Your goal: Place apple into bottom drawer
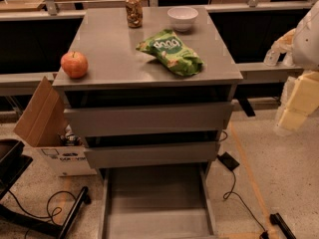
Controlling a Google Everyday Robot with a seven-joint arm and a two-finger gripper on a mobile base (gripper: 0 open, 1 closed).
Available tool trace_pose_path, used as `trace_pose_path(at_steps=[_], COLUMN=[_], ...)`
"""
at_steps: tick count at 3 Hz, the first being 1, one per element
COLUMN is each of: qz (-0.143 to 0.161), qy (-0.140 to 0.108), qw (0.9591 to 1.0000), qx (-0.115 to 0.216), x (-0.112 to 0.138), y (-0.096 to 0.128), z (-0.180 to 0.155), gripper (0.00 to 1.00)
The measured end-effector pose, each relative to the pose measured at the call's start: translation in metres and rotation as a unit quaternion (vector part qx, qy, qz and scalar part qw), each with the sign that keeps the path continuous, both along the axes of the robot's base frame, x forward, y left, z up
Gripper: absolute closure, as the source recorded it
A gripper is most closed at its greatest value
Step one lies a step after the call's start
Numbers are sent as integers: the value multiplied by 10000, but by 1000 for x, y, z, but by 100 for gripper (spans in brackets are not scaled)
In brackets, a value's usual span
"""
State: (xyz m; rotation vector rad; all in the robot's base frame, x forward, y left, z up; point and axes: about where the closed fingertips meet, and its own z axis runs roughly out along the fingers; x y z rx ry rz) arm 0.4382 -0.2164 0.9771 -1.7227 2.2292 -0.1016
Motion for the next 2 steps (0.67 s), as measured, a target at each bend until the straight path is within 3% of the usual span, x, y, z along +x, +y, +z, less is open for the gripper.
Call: trace_pose_path(at_steps=[2], qz=[87], qy=[-227], qw=[9995], qx=[213], x=[22], y=[17], z=[1], gripper=[0])
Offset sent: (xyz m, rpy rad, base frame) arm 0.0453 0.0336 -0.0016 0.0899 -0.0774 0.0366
